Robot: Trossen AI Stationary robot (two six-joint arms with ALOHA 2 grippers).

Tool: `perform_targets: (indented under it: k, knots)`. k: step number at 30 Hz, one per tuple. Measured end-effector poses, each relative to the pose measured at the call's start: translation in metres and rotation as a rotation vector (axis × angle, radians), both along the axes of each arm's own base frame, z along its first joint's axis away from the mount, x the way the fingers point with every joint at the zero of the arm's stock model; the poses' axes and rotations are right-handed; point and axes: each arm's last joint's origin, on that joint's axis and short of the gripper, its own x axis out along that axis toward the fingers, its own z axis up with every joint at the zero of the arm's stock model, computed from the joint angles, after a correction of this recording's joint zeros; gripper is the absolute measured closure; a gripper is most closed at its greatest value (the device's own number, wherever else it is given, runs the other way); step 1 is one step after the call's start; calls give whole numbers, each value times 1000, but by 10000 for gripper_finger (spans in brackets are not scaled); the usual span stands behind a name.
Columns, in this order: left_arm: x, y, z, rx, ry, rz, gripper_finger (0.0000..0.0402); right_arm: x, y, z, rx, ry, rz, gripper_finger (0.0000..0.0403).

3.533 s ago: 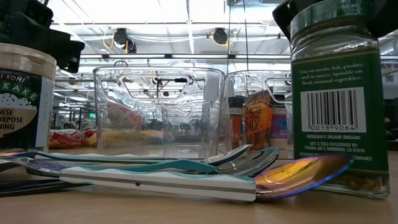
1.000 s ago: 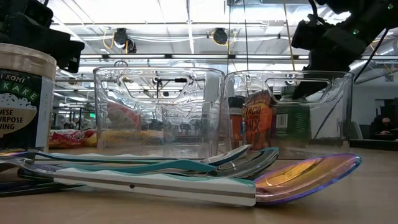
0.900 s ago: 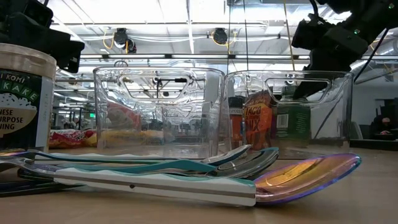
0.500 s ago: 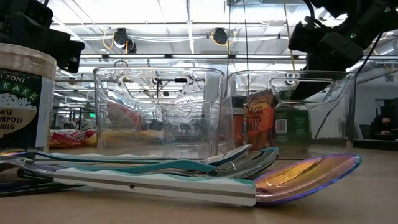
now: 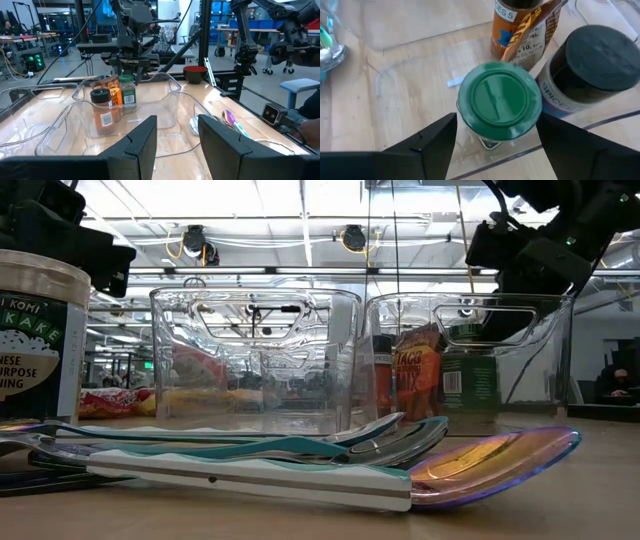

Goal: Pick & Place Food Item
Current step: Put the green seasoning bottle into the bottom right transparent bin, then put the gold seasoning bottle into the bottom right transparent bin

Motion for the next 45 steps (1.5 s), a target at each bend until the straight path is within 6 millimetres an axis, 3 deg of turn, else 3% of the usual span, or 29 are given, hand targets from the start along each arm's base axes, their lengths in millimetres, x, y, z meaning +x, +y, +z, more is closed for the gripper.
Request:
perform_targets:
  k: [25, 31, 45]
  knots:
    - [0, 0, 0, 0, 0, 0, 249, -48, -3, 56, 187, -328, 107, 143]
    - [0, 0, 0, 0, 0, 0, 249, -54, 6, 49, 164, -554, 234, 155]
    - [0, 0, 0, 0, 0, 0, 249, -91, 0, 23, 149, -810, 307, 196]
